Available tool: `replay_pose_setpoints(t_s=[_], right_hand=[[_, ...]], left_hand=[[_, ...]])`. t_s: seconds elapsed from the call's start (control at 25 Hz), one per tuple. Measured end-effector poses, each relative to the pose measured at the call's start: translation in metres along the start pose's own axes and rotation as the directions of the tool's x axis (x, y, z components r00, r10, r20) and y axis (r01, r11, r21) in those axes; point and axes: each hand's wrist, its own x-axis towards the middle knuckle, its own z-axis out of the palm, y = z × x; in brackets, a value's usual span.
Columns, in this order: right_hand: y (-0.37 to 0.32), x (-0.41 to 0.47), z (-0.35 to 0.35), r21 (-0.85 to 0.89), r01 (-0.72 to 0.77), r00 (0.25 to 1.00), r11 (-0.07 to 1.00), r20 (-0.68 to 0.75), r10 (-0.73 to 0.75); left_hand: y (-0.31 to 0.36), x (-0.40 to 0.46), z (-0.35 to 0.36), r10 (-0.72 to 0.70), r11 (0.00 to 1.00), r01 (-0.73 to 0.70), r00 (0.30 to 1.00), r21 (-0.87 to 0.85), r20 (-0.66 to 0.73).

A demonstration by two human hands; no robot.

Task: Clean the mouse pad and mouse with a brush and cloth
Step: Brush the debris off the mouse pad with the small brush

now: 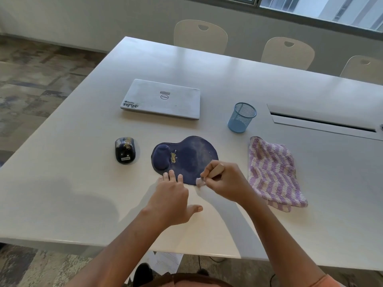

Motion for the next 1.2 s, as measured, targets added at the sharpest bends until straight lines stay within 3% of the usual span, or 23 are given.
replay_pose_setpoints(t_s=[0.16,0.36,0.56,0.72,0.84,1.0,1.2], right_hand=[[0.017,0.005,-0.027,-0.058,-0.119,0.99,0.991,-0.08,0.114],[0.011,0.009,-0.021,-0.064,-0.082,0.997,0.995,-0.015,0.081],[0.026,0.018,-0.042,-0.109,-0.196,0.972,0.974,-0.149,0.179],[0.023,0.019,-0.038,-0.098,-0.203,0.978,0.974,-0.069,0.197],[0.03,0.021,-0.045,-0.125,-0.266,0.959,0.956,-0.14,0.248],[0.026,0.02,-0.044,-0.129,-0.216,0.976,0.968,-0.055,0.211],[0.033,0.025,-0.054,-0.143,-0.229,0.971,0.963,-0.107,0.215]], left_hand=[[0.001,-0.001,-0.002,0.006,1.0,-0.006,1.0,0.005,-0.002],[0.002,-0.001,-0.002,-0.003,1.0,0.003,1.0,0.001,0.008],[0.002,-0.001,-0.005,0.002,1.0,-0.003,1.0,0.018,0.016],[0.003,-0.002,-0.005,0.001,1.0,-0.002,1.0,0.027,0.019],[0.002,-0.001,-0.004,-0.001,1.0,0.0,1.0,0.03,0.014],[0.003,0.0,-0.002,-0.004,1.0,0.004,1.0,0.029,0.007],[0.002,0.003,0.002,-0.016,1.0,0.016,1.0,0.008,0.002]])
